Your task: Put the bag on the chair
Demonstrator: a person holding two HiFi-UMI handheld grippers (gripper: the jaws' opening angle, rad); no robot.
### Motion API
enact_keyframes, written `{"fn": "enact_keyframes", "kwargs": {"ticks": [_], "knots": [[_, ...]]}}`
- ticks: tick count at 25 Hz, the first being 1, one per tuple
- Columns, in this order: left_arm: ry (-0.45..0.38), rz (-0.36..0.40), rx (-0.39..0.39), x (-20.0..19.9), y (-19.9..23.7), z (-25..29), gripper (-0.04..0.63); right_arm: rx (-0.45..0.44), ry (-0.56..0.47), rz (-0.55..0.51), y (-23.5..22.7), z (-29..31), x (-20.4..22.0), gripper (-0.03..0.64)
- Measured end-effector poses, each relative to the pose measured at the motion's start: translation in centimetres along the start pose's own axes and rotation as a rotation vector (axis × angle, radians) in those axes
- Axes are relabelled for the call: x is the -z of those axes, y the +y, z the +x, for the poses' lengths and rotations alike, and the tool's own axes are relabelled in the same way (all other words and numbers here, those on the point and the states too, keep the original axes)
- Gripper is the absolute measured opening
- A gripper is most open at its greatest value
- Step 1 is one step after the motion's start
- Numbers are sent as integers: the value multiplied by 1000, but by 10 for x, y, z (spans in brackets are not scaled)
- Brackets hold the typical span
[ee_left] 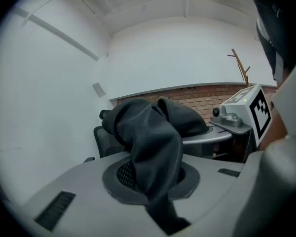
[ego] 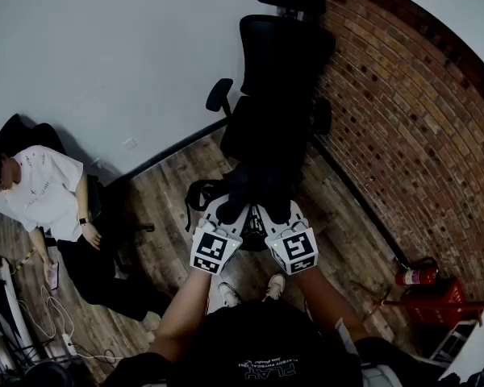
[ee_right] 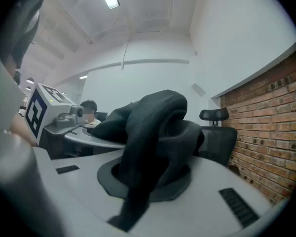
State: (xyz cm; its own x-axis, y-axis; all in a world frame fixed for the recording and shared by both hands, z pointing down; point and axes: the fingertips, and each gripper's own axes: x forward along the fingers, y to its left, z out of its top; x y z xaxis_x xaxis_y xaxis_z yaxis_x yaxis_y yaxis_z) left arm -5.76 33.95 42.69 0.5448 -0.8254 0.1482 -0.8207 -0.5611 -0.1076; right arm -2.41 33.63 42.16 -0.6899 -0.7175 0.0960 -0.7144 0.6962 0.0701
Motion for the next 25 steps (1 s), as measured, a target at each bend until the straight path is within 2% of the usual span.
{"fn": "enact_keyframes", "kwargs": {"ticks": [13,25], "knots": [[-7,-10,1,-9,-12,8,59,-25,-1,-22,-10,-12,3,43],[-16,21,-39,-31,-28,61,58,-72,-33,-51,-67,-18,-10,43]]}}
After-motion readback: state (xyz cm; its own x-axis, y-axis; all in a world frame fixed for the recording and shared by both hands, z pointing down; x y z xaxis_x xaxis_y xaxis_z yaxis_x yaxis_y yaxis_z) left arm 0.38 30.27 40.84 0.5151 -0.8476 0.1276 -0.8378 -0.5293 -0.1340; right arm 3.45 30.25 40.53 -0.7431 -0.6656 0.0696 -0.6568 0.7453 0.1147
